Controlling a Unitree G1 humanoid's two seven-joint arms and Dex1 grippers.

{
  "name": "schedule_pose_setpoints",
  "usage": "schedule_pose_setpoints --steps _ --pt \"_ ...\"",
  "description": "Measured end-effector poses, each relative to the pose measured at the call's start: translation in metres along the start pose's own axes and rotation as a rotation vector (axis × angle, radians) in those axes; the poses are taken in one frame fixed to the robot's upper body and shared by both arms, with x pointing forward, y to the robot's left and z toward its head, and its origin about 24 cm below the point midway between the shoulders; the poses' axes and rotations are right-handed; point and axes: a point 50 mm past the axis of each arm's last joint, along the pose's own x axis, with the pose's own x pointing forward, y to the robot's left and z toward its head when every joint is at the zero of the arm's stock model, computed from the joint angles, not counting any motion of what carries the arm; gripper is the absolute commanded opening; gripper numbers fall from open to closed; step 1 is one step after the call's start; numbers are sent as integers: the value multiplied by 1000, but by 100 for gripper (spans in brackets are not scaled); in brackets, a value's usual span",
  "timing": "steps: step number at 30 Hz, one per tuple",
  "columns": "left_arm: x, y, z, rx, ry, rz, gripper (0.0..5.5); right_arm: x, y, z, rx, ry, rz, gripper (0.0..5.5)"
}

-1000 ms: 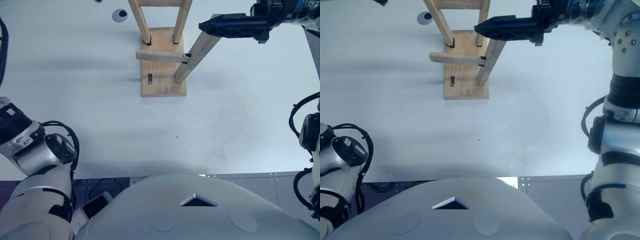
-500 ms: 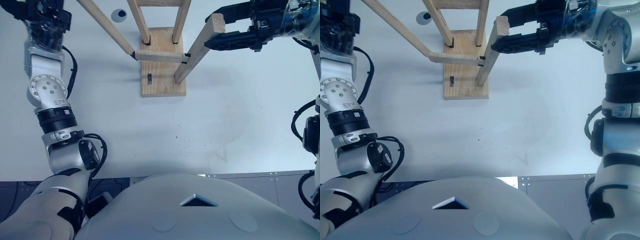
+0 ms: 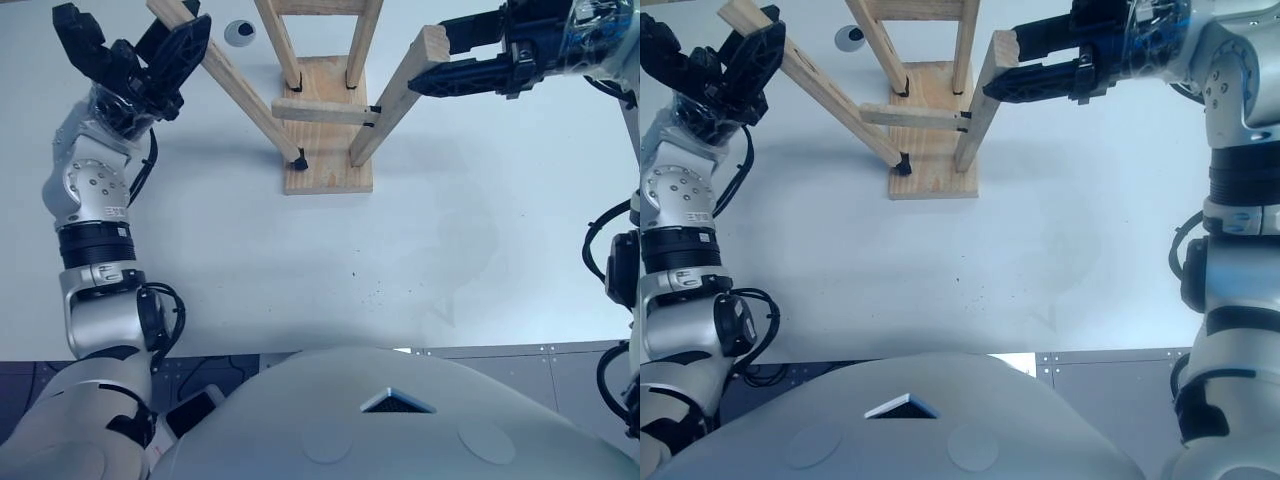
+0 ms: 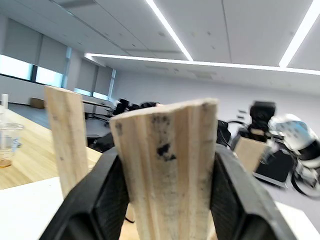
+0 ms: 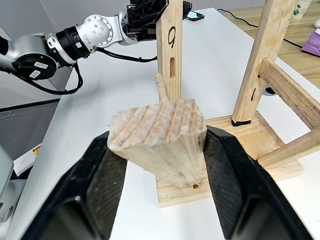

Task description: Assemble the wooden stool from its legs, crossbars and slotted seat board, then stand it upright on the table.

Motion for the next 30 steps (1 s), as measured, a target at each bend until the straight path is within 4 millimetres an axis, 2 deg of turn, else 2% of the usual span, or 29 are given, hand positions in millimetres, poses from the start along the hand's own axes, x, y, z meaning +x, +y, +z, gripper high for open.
schedule_pose_setpoints --steps 5,11,18,21,30 --pt "-2 2 21 76 194 -127 201 0 2 -1 -6 -11 -5 224" --pt "14 2 45 190 425 -254 201 -1 8 -5 -20 -26 -23 223" --pt "34 -12 53 335 614 -373 201 0 11 -7 -20 -26 -43 221" --pt "40 -16 49 385 685 -382 201 1 10 -11 -7 -16 -55 220" --pt "53 -11 43 365 690 -359 201 1 10 -11 -10 -4 -60 219"
